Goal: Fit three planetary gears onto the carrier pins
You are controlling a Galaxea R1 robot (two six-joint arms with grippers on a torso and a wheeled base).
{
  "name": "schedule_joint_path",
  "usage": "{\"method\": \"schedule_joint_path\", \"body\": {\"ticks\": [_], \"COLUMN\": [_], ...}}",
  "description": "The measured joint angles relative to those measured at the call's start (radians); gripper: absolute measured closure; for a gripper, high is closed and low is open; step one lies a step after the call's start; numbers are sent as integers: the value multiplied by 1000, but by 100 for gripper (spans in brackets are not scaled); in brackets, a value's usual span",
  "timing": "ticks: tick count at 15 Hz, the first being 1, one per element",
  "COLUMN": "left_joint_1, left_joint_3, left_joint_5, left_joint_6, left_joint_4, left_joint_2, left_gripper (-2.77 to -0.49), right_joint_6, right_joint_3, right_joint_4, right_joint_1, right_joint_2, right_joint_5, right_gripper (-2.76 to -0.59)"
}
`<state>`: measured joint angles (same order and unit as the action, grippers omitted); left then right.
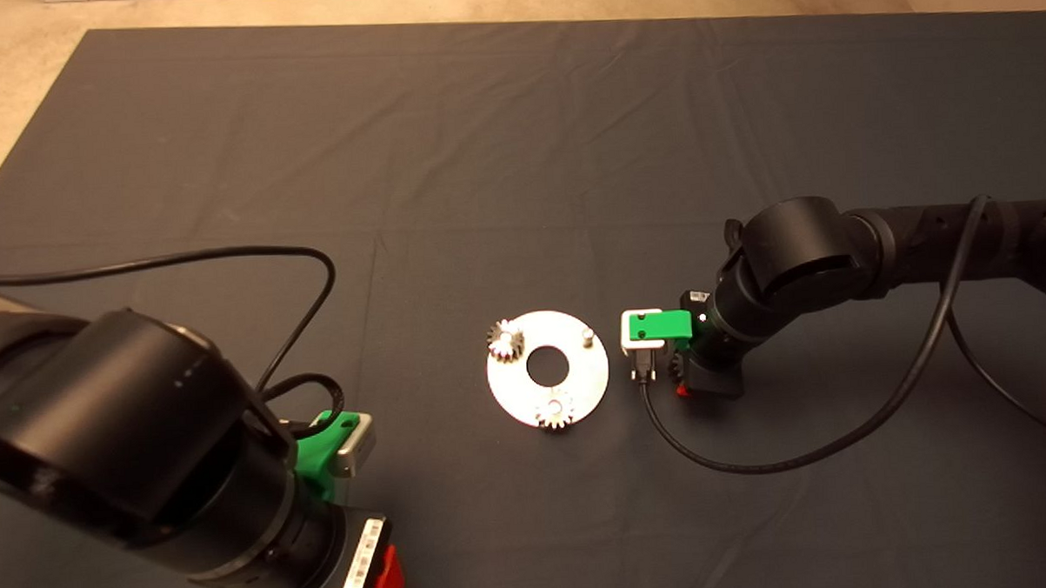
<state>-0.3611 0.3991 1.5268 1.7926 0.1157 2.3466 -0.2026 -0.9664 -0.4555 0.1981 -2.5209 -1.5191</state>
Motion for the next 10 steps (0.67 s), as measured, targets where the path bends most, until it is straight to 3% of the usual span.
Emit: {"method": "schedule_joint_path", "body": {"ticks": [7, 10], "left_joint_1": [0, 0], "left_joint_3": [0, 2], "left_joint_5": [0, 0], "left_joint_6": [-5, -4], "left_joint_4": [-11, -23], "left_joint_2": [-6, -6], "left_gripper": [-218, -218], "right_joint_6": [-4, -45], "right_joint_3": [-2, -5], "right_joint_4": [0, 0], "right_joint_1": [2, 13], "right_joint_2": [3, 3], "right_joint_5": [1, -8], "right_gripper": [-112, -110]}}
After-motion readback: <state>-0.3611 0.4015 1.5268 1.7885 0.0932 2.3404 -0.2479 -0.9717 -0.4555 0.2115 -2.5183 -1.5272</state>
